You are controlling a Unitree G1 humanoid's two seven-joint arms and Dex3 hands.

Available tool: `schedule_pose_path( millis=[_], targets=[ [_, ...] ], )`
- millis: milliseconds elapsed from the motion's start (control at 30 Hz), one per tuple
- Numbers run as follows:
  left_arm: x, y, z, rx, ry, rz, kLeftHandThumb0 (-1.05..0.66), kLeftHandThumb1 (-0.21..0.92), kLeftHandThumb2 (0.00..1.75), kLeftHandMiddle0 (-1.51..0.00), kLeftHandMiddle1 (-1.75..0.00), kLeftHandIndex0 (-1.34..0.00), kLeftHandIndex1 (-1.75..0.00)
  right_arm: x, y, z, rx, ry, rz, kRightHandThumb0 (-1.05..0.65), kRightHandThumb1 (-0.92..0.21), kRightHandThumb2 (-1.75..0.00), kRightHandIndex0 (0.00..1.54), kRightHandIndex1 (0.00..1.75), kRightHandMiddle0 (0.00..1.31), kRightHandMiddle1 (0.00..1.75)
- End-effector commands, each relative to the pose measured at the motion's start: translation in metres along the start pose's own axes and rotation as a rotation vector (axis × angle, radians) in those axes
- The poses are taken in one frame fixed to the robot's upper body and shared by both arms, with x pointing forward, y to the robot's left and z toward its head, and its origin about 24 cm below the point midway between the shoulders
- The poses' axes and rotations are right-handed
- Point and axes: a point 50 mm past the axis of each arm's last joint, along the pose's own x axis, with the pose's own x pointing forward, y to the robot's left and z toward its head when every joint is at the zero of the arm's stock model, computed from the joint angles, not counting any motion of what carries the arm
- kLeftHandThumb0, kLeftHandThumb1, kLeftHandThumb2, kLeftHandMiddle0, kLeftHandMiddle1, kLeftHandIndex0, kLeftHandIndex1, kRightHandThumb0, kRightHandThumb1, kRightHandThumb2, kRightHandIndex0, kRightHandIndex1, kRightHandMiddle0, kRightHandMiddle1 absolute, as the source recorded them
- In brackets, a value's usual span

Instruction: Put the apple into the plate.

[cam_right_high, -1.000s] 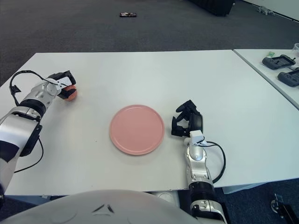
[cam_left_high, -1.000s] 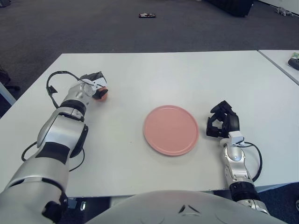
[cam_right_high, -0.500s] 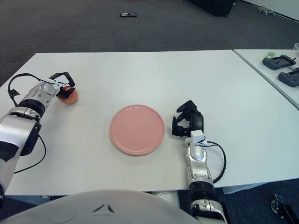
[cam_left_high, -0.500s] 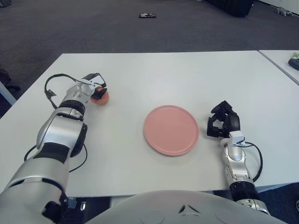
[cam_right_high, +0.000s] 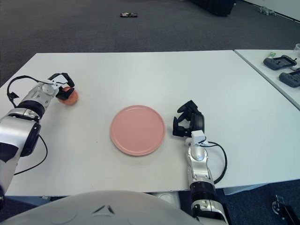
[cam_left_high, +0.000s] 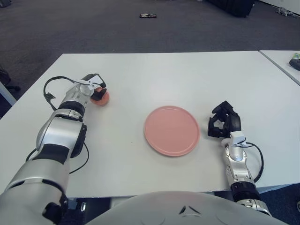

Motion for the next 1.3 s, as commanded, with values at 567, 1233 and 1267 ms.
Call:
schedule_pose_path(
  millis=[567, 1233, 1267],
  targets=[
    [-0.001, -0.023, 0.010, 0.218, -0.097, -0.179, -0.44, 0.42, 1.18, -0.98, -1.75, -0.52, -1.75, -0.008, 0.000, -0.011, -0.009, 0.058, -0.005, -0.01, -0.06, -1.61, 0.81, 1.75, 0.59, 1.70],
    [-0.001, -0.018, 0.028, 0.449, -0.231, -0.038, -0.50, 0.23, 1.42, -1.05, -1.75, -0.68, -1.75, -0.008, 0.001, -0.009, -0.006, 0.042, -0.005, -0.01, -0.07, -1.61, 0.80, 1.75, 0.56, 1.73],
    [-0.001, -0.019, 0.029, 0.447, -0.236, -0.025, -0.50, 0.23, 1.42, -1.06, -1.75, -0.68, -1.75, -0.008, 0.001, -0.009, -0.006, 0.043, -0.007, -0.01, -0.07, -1.61, 0.80, 1.75, 0.56, 1.74]
  ],
)
